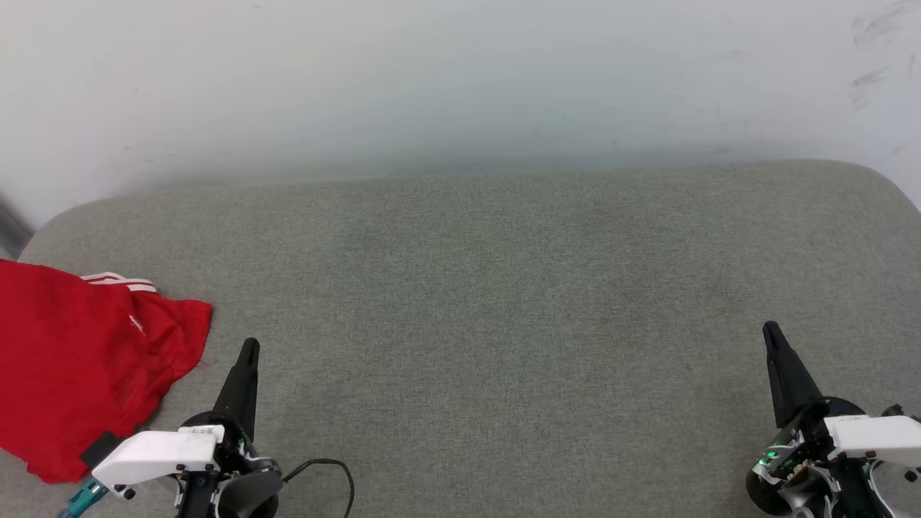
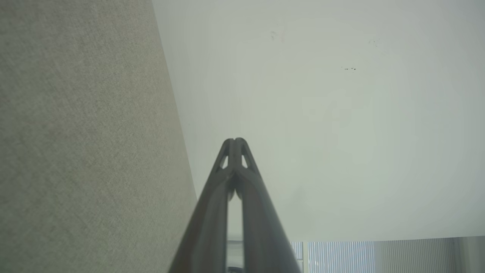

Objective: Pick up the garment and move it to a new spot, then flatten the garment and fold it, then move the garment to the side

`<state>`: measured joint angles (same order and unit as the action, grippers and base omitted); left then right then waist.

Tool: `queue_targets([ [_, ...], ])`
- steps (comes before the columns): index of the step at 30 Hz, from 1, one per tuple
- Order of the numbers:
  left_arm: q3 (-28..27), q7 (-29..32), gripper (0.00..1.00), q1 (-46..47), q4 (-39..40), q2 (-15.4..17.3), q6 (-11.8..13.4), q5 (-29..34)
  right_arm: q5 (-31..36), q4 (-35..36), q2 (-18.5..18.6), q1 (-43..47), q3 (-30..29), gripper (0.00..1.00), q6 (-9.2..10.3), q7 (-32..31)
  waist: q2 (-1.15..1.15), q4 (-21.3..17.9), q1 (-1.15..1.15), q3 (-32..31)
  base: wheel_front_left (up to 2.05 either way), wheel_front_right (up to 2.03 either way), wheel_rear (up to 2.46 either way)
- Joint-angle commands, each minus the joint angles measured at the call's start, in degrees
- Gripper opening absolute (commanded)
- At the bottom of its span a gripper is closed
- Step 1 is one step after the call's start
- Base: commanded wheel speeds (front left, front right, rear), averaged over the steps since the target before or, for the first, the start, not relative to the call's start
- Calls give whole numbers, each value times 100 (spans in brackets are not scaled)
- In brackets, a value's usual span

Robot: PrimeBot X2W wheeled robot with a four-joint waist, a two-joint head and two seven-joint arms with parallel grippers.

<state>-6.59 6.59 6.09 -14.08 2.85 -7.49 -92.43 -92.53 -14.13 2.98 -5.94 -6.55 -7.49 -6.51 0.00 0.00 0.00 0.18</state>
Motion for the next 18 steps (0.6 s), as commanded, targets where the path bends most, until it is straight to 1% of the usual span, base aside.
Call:
queue_targets([
  [1,-7,7,0,34,1,-8,-18,2,27,-3,-17,-64,1,0,0,1,0,0,0,0,0,0,0],
  [18,-4,7,0,34,1,-8,-18,3,26,-3,-17,-64,2,0,0,2,0,0,0,0,0,0,0],
])
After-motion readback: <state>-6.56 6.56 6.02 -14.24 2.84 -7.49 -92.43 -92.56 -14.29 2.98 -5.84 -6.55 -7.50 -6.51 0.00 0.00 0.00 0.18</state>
